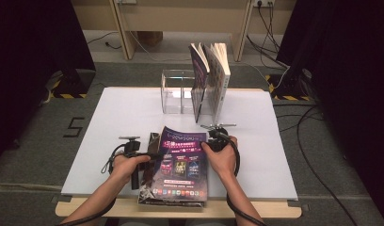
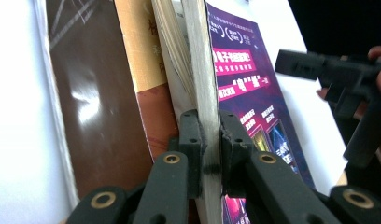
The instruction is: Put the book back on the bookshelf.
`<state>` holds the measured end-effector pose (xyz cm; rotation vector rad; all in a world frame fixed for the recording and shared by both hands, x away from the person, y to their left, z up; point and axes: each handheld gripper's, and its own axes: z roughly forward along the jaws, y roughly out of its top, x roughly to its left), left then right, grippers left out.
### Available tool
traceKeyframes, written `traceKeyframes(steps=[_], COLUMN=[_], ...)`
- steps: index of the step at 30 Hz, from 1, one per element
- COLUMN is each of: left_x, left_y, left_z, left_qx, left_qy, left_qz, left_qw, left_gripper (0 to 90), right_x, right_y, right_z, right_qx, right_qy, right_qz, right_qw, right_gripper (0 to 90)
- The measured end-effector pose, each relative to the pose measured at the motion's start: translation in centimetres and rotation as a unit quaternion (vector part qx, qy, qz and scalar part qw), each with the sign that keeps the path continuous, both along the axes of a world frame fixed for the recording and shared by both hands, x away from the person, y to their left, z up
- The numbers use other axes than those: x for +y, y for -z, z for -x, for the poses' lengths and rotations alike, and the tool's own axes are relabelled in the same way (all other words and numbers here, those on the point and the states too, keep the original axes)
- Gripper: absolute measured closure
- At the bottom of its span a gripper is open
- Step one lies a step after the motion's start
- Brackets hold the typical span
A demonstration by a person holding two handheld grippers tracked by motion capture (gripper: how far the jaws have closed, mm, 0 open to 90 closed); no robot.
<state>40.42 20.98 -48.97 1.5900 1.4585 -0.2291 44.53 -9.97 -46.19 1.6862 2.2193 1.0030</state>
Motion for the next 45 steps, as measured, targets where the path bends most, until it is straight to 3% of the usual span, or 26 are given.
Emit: traceKeyframes(steps=[7, 11, 19, 28, 33, 37, 39, 42, 45], left_x=[0.0, 0.0, 0.0, -0.2, -0.3, -0.3, -0.4, -0.4, -0.3], left_y=[0.0, 0.1, 0.2, 0.1, 0.0, 0.0, 0.0, 0.0, 0.1], left_z=[-0.5, -0.6, -0.7, -1.0, -1.1, -1.2, -1.3, -1.3, -1.2], left_qx=[-0.003, 0.0, 0.002, 0.001, 0.003, 0.002, 0.0, -0.002, -0.002], left_qy=[-0.004, -0.008, -0.006, -0.005, -0.003, -0.005, -0.006, -0.006, -0.005], left_qz=[-0.006, -0.003, -0.008, -0.013, -0.018, -0.02, -0.024, -0.023, -0.018], left_qw=[1.0, 1.0, 1.0, 0.9999, 0.9998, 0.9998, 0.9997, 0.9997, 0.9998], left_gripper=[81.2, 80.9, 80.6, 80.4, 80.4, 80.3, 80.1, 80.1, 80.2], right_x=[0.0, 0.0, -0.1, -0.5, -0.2, -0.2, 0.0, -0.1, -0.4], right_y=[0.0, 0.4, 1.1, 1.2, 1.1, 0.4, 0.0, -0.2, 0.4], right_z=[-3.2, -4.1, -4.7, -5.1, -5.0, -4.9, -4.8, -4.7, -5.0], right_qx=[0.017, 0.026, 0.048, 0.056, 0.052, 0.039, 0.036, 0.038, 0.057], right_qy=[0.004, 0.007, 0.015, 0.022, 0.039, 0.036, 0.028, 0.02, 0.019], right_qz=[-0.005, -0.005, -0.022, -0.045, -0.032, -0.019, -0.004, -0.006, -0.03], right_qw=[0.9998, 0.9996, 0.9985, 0.9972, 0.9974, 0.9984, 0.9989, 0.9991, 0.9978], right_gripper=[56.4, 55.7, 51.3, 48.8, 55.3, 70.5, 73.9, 72.8, 64.0])
